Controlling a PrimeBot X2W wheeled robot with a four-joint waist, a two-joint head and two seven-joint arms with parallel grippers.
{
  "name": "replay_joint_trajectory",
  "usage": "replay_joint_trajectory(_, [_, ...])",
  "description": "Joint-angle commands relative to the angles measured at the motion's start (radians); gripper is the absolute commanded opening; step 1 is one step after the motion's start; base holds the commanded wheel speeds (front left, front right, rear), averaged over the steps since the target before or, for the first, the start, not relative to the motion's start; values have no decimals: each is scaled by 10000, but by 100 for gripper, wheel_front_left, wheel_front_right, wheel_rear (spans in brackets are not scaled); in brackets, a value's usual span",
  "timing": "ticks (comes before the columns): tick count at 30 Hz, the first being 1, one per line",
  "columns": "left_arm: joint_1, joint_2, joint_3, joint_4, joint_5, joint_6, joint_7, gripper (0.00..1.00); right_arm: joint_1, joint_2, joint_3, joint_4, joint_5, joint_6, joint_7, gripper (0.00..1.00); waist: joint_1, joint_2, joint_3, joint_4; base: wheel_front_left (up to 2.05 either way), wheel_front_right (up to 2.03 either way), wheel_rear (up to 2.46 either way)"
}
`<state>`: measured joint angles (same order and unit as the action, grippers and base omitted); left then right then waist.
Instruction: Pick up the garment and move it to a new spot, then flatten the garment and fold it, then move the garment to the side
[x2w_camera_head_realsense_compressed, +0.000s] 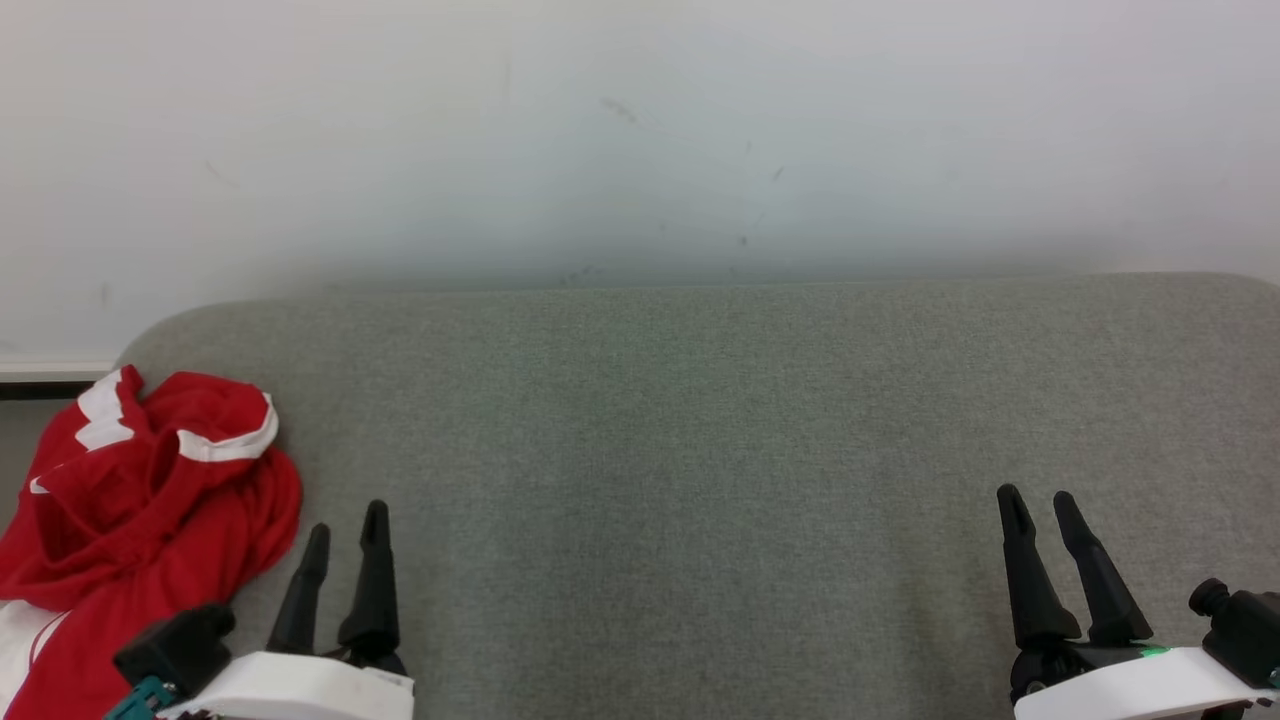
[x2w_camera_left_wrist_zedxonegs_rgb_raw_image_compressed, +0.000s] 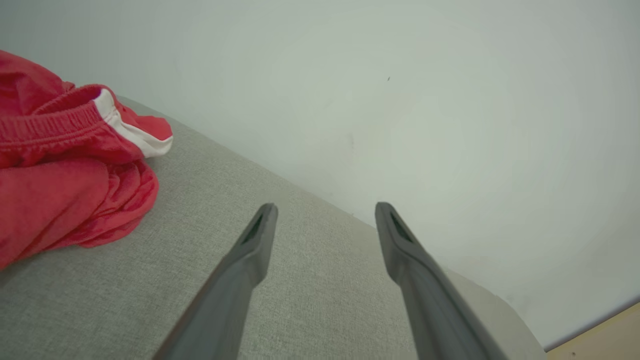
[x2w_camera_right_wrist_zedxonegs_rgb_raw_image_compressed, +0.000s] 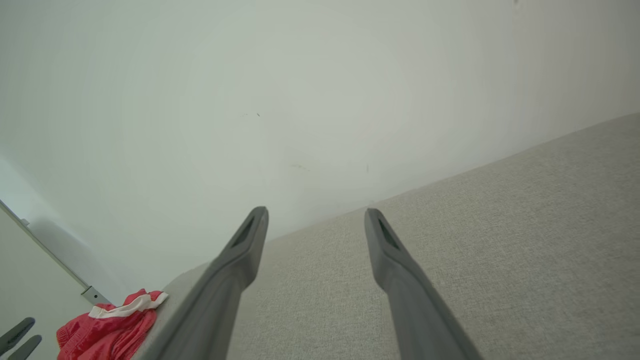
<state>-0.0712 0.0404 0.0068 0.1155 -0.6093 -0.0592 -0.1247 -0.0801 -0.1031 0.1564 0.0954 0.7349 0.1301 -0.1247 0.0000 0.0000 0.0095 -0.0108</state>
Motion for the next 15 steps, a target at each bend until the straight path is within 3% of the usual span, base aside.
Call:
replay_joint_trajectory(1, [5,115,-54,-35,469,8,-99,100,-173,-50,-10,-67,-384,7,-101,100,0,0,-5,-8,0,0,0])
replay_joint_trajectory(15, [-30,140,-182,38,1941,117,-472,100,-153,163,14,163,-2094,8,-468,100,0,0,-47,-46,0,0,0])
